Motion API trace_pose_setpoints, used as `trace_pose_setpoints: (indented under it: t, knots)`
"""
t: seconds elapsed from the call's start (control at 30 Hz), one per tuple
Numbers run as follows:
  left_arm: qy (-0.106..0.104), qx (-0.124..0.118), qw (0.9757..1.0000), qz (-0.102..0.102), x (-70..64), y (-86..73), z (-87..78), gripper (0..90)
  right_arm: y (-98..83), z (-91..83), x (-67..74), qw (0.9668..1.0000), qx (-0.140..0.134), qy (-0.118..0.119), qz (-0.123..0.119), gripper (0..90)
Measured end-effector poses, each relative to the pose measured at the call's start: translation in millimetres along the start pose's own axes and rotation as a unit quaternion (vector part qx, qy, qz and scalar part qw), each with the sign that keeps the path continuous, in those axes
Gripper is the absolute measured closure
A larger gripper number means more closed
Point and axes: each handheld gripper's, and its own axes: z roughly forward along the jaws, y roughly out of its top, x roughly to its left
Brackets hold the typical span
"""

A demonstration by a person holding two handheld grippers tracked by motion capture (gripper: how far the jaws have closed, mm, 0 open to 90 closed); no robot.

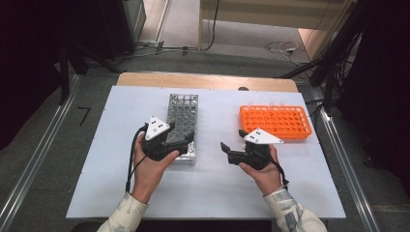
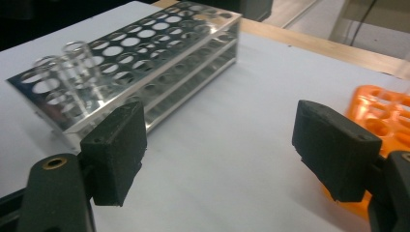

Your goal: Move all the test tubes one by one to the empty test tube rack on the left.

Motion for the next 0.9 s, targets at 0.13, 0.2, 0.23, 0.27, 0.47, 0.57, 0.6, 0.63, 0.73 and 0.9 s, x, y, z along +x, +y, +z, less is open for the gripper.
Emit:
trace_pose_setpoints:
  t: [0.13,0.2,0.23,0.27,0.47,0.57,0.6,0.63,0.73,0.9]
  knots:
    - [0.002,0.0,1.0,-0.004,3.7,-0.6,-1.0,23.3,0.7,-3.3,-17.1,0.9997,-0.004,-0.019,0.013,18.5]
    - [0.004,0.0,1.0,-0.005,4.5,-1.0,-0.7,22.8,0.9,-5.5,-24.8,0.9993,-0.005,-0.029,0.02,18.5]
    - [0.005,0.001,1.0,-0.004,5.0,-1.2,-0.8,22.8,0.9,-6.3,-28.8,0.9992,-0.006,-0.034,0.022,18.5]
    - [0.006,0.001,1.0,-0.005,5.1,-1.4,-0.7,22.8,1.1,-7.2,-32.3,0.999,-0.005,-0.036,0.026,18.5]
    - [0.012,-0.002,0.9999,-0.008,7.6,-2.0,-0.9,22.7,1.2,-13.3,-53.4,0.9974,-0.008,-0.06,0.039,18.6]
    - [0.01,-0.004,0.9999,-0.011,8.1,-1.9,-1.9,22.8,-0.7,-15.1,-65.8,0.9963,-0.005,-0.073,0.044,18.6]
    - [0.009,-0.005,0.9999,-0.011,8.2,-1.7,-2.3,22.8,-1.8,-15.3,-69.8,0.9958,-0.004,-0.08,0.046,18.6]
    - [0.01,-0.007,0.9999,-0.012,8.1,-1.5,-2.7,22.8,-2.8,-15.7,-73.6,0.9952,-0.003,-0.083,0.05,18.6]
    - [0.009,-0.009,0.9998,-0.014,8.5,-1.1,-3.5,22.8,-4.7,-17.1,-83.3,0.9937,-0.004,-0.097,0.057,18.6]
    - [0.007,-0.008,0.9998,-0.018,9.8,-1.2,-3.5,22.8,-6.4,-18.0,-97.0,0.991,-0.004,-0.119,0.063,18.6]
